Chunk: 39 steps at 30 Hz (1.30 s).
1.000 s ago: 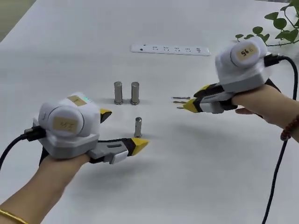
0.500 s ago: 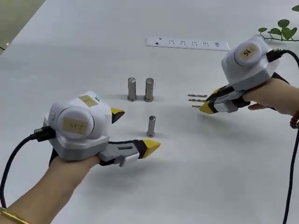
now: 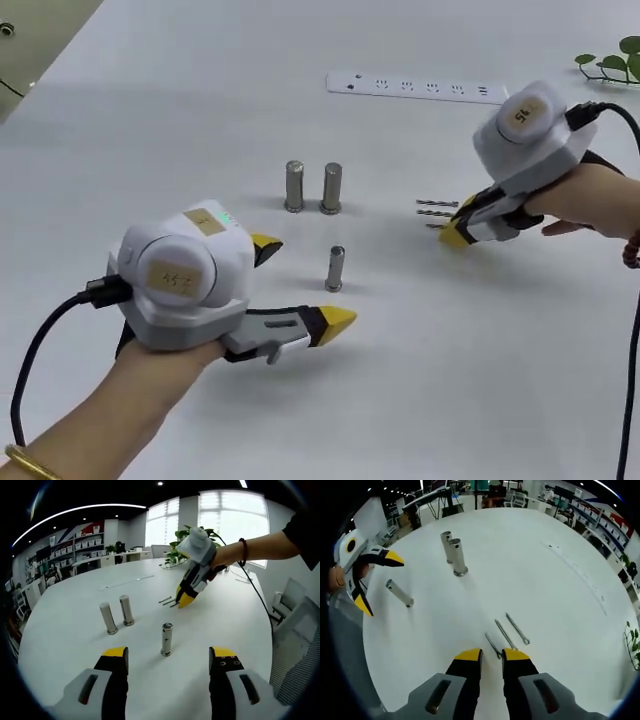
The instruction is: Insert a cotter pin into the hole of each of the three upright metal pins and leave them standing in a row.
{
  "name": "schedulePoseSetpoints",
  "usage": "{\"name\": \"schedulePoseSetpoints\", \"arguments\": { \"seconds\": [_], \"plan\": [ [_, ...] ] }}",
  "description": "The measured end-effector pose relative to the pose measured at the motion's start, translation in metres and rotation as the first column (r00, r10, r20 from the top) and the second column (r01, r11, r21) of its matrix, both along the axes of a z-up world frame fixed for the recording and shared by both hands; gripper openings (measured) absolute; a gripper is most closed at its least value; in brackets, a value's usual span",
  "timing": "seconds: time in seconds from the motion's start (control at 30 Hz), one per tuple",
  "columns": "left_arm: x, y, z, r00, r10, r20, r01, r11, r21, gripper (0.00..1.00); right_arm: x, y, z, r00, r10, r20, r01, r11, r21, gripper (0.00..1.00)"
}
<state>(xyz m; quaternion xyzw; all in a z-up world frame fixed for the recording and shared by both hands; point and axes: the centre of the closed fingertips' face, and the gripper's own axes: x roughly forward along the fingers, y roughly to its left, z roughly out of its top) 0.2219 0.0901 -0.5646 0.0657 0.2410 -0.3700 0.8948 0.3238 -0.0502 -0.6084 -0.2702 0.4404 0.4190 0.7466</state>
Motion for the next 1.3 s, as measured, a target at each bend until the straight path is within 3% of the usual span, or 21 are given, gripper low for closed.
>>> {"name": "schedulePoseSetpoints", "arguments": {
  "seconds": [0.33,0.57,0.7,0.87,1.1,1.17,1.3],
  "plan": [
    [0.001,0.001,0.004,1.000,0.000,0.010,0.000,1.000,-0.005,0.64,0.002,-0.001,-0.002,1.000,-0.010,-0.019,0.010,1.000,-0.027,0.06],
    [0.002,0.005,0.005,1.000,0.005,0.017,-0.005,1.000,0.001,0.64,0.007,-0.003,-0.003,1.000,-0.007,-0.004,0.007,0.998,-0.059,0.00],
    [0.003,0.006,0.008,1.000,0.008,0.021,-0.008,1.000,-0.006,0.64,0.010,-0.006,-0.005,1.000,0.007,0.000,-0.007,0.998,-0.062,0.00],
    [0.002,0.006,0.010,1.000,0.011,0.021,-0.010,1.000,-0.013,0.62,0.002,-0.003,-0.003,1.000,0.019,-0.005,-0.019,0.999,-0.049,0.00],
    [0.002,0.007,0.014,0.999,-0.002,0.035,0.002,1.000,-0.005,0.56,-0.004,0.005,0.007,0.996,0.075,0.043,-0.073,0.997,-0.033,0.00],
    [0.001,0.006,0.016,0.999,-0.008,0.035,0.008,1.000,-0.003,0.54,0.003,0.008,0.007,0.993,0.096,0.062,-0.095,0.995,-0.025,0.00],
    [0.000,0.004,0.022,0.999,-0.015,0.048,0.015,1.000,-0.005,0.52,-0.010,0.017,0.018,0.987,0.132,0.094,-0.133,0.991,0.000,0.00]
  ]
}}
